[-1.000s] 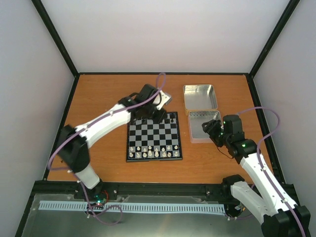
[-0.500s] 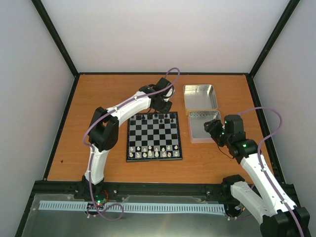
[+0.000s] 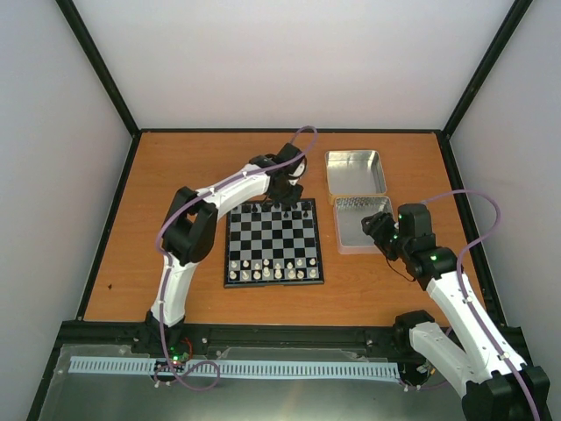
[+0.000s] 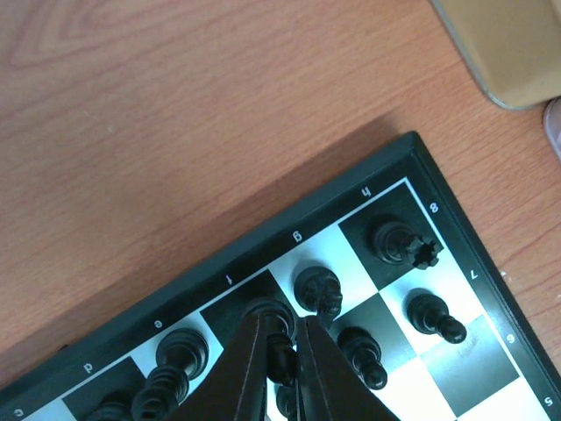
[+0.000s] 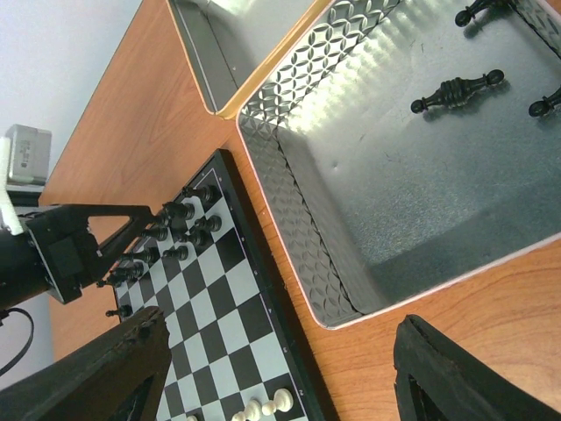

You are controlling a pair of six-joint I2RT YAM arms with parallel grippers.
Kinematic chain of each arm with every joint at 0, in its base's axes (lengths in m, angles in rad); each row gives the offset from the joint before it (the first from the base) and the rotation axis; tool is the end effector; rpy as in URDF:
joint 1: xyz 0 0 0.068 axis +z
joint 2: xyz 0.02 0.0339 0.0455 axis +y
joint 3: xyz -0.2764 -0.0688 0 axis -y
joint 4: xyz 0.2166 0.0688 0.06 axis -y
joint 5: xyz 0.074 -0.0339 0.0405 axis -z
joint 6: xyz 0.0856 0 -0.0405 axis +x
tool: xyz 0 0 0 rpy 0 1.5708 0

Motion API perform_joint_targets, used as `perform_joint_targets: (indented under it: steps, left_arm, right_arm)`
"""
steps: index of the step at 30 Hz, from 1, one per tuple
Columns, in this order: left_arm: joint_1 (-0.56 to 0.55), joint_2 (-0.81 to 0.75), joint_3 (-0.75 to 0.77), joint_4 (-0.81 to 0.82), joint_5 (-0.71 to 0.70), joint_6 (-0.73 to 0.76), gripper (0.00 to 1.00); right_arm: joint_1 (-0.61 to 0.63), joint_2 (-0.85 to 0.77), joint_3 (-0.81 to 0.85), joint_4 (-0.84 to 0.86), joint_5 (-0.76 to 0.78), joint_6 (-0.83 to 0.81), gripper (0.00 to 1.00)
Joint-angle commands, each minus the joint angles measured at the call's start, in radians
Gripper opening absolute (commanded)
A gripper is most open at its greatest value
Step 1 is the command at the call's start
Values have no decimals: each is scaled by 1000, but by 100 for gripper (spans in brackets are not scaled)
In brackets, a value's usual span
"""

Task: Set up the chess pieces on the board
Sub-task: Place the chess piece on the chessboard.

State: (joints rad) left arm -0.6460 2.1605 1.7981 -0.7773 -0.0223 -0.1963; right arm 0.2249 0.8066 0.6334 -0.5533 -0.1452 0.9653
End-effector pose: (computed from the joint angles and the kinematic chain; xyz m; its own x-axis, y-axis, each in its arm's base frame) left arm 0.3718 -0.2779 0.1776 -0.8274 0.3796 -0.4138 0.4415 0.8951 -0.0616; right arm 0.1640 0.0502 0.2294 -0.6367 0.6889 -0.3464 0.3468 0.6571 0.6693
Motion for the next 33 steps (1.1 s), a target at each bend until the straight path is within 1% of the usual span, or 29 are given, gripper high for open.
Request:
perform_joint_targets:
  steps: [1,8,18,20,23,25,29,33]
  left_arm:
    - [6,6,-6,15,10,-21,1]
    - [6,1,-45,34,8,-24,2]
    - [8,11,-36,45,-19,-27,5]
    - [8,13,-30,40,-23,-28,9]
    - [8,10,-18,35,-9,-24,19]
    - [8,7,11,16,6,-27,24]
    - [8,-27,71,-12,3,-33,28]
    - [8,-71,98,-23,-12,-34,29]
  right_arm:
    - [-6,-6,15,-6,14,-6,70]
    - [-6,-5,17,-6,12,-10,70]
    - [-6,-1,20,-6,10,-11,70]
    - [-6,-1,21,-6,11,-12,70]
    - [-6,-1,21,-7,9,-11,70]
    - [-6,-2,20,3,-7,-16,70]
    - [-6,-3,19,17,-33,-21,70]
    - [-6,2,17,19,-26,-27,70]
